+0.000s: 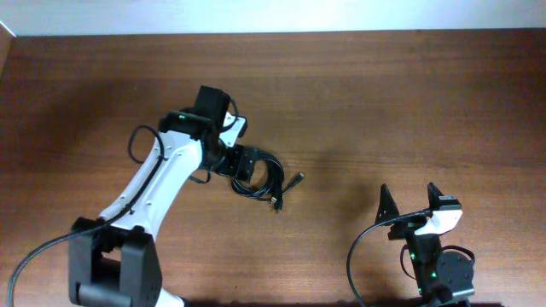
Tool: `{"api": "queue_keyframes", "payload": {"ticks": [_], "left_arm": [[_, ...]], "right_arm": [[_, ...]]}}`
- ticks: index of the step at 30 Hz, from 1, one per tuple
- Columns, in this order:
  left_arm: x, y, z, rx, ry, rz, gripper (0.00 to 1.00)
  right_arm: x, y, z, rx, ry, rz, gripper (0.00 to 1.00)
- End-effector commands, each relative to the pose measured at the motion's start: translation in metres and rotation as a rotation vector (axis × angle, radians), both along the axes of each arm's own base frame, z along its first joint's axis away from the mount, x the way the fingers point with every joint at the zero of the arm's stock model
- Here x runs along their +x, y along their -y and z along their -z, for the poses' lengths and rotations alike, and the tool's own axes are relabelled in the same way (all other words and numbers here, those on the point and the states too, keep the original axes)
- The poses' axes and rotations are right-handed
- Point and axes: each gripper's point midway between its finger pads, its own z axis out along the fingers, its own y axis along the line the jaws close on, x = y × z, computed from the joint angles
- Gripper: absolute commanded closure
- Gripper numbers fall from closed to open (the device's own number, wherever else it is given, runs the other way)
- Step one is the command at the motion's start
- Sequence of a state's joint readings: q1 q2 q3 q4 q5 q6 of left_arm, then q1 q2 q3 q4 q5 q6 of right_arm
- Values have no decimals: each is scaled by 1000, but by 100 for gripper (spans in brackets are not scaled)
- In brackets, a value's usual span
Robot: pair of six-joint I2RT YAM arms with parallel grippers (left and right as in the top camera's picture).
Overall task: Untangle cables
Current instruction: 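Move the left gripper forward over the coiled black cable bundle, then close the left gripper on the cable coil and lift it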
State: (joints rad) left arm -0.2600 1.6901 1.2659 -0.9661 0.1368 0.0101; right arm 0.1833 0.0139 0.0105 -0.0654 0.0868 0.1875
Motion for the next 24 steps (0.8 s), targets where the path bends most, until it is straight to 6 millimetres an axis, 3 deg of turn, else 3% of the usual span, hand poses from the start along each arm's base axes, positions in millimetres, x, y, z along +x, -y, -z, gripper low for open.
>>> {"api": "queue_keyframes", "payload": {"ticks": [1,6,14,24], "left_arm": [[8,-7,9,60,-14,-114,1],[8,-7,24,54,-68,-271,1],[15,-2,56,75,-107,-265,1],[16,0,76,71,-97,-260,4]], "right_arm": [[0,1,2,-1,-2,10,1],[0,1,2,-1,-2,10,1],[0,1,2,-1,-2,10,1],[0,1,2,-1,-2,10,1]]}}
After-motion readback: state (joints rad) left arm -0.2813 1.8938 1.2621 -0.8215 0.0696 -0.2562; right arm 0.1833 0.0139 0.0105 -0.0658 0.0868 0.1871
